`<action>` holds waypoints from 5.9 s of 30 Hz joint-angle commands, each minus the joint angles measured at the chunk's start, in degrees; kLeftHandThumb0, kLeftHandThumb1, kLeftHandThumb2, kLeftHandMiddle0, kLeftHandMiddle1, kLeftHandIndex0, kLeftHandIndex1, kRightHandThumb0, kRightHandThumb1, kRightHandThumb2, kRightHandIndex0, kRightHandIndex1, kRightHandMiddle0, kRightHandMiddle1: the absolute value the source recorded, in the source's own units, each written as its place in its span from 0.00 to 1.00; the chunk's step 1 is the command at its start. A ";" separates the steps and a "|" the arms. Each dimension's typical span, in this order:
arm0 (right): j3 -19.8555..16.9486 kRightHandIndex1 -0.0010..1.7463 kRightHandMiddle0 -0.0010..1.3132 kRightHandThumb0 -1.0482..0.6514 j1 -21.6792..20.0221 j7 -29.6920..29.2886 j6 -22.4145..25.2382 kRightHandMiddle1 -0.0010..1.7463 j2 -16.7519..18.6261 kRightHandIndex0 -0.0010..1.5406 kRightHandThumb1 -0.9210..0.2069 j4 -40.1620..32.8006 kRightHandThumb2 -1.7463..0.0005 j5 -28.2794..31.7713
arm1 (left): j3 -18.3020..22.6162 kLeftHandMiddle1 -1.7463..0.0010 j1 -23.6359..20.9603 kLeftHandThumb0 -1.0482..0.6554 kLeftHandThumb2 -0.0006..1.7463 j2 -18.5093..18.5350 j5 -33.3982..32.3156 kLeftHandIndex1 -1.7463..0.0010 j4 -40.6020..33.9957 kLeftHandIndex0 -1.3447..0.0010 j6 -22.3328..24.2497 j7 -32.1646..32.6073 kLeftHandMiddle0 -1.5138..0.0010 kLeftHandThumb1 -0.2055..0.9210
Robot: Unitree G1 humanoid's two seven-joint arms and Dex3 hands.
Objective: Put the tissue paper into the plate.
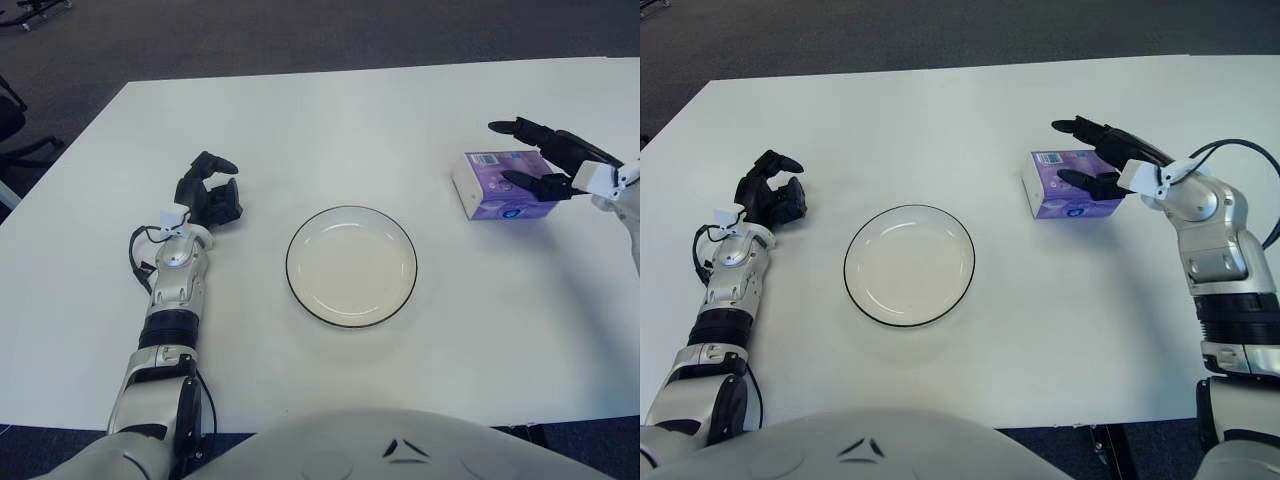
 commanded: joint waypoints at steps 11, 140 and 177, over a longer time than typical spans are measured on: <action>5.71 0.00 0.00 0.02 -4.08 10.19 -0.68 0.03 -4.67 0.00 0.00 1.85 0.58 -3.29 | -0.63 0.00 8.11 0.35 0.69 -4.96 -0.81 0.00 5.01 0.60 -0.04 -0.27 0.14 0.55; 6.17 0.97 0.41 0.62 -4.26 -25.73 1.15 1.00 12.25 0.51 0.72 -6.48 0.12 -13.84 | -2.24 0.00 12.05 0.35 0.67 -6.60 3.81 0.00 -3.67 0.61 0.01 6.52 0.15 0.56; 14.60 1.00 0.53 0.62 -15.50 -23.89 -7.67 0.98 27.78 0.56 0.87 -11.32 0.01 -13.17 | -2.67 0.00 11.24 0.34 0.71 -7.22 4.26 0.00 -2.13 0.58 -0.12 7.23 0.15 0.52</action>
